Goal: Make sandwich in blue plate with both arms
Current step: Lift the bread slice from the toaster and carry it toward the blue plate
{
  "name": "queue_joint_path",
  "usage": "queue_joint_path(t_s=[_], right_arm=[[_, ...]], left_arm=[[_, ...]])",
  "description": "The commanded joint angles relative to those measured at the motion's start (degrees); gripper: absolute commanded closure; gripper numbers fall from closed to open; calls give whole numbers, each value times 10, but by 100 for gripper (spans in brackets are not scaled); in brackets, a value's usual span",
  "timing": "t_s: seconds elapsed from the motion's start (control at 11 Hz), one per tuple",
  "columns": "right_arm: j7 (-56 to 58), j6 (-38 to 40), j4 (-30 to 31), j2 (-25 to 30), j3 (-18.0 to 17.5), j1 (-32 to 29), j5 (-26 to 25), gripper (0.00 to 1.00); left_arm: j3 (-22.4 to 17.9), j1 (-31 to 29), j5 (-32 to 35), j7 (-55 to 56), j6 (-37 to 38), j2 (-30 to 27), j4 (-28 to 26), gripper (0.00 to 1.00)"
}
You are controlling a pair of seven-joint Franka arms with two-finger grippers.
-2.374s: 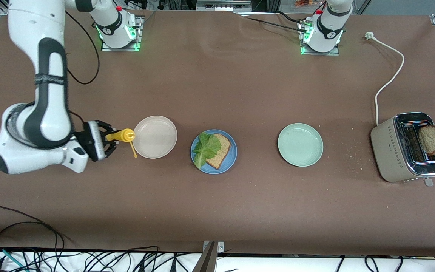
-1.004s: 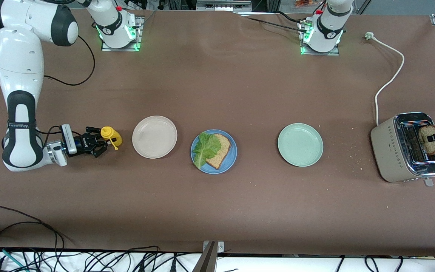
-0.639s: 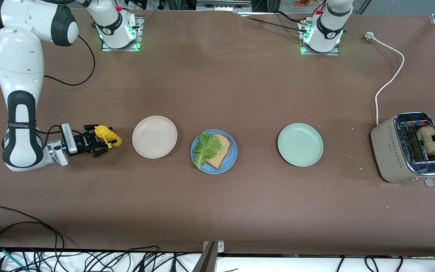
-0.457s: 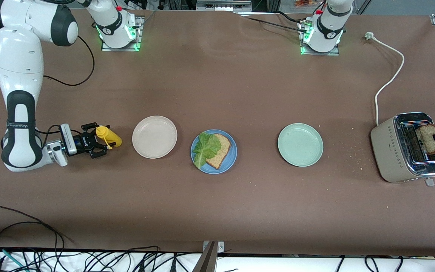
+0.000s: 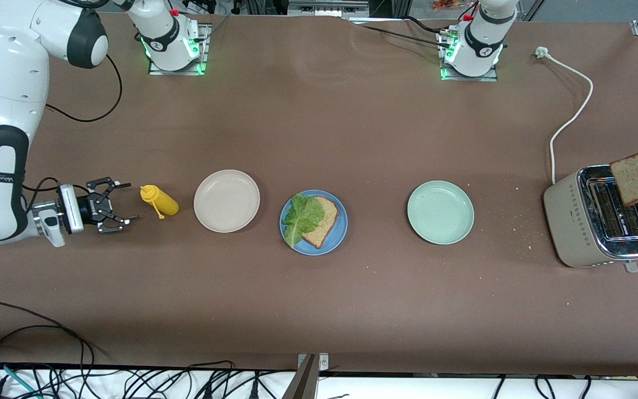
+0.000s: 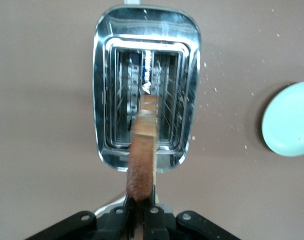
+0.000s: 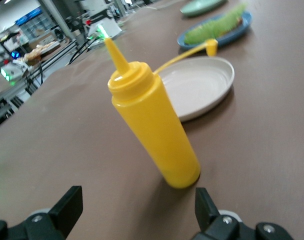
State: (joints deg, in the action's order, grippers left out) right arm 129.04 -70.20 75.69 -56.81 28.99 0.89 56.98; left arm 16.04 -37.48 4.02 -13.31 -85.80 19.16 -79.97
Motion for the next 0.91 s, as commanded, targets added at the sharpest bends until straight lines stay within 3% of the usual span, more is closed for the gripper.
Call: queue_joint_path(t_s=[0.0,0.09,0.46,0.64,0.82], right_arm=[[-242,10,-11,51,33,36,-78,0],[-331,11,-11,83,38,55,-109,0],[-695,4,-25,180,48,135,-248,0],[-837,4,-53,214,48,176,-321,0],[-908,2,-67,254,48,217,-414,0]], left_arm=[[24,0,-14,9,75,-69,-13,100],[51,-1,-18,61,99,-79,-17,100],[186,-1,-144,345,113,-89,-49,100],[245,-1,-180,447,55,-90,-85,100],[303,-1,-218,542,-46,-89,-136,100]])
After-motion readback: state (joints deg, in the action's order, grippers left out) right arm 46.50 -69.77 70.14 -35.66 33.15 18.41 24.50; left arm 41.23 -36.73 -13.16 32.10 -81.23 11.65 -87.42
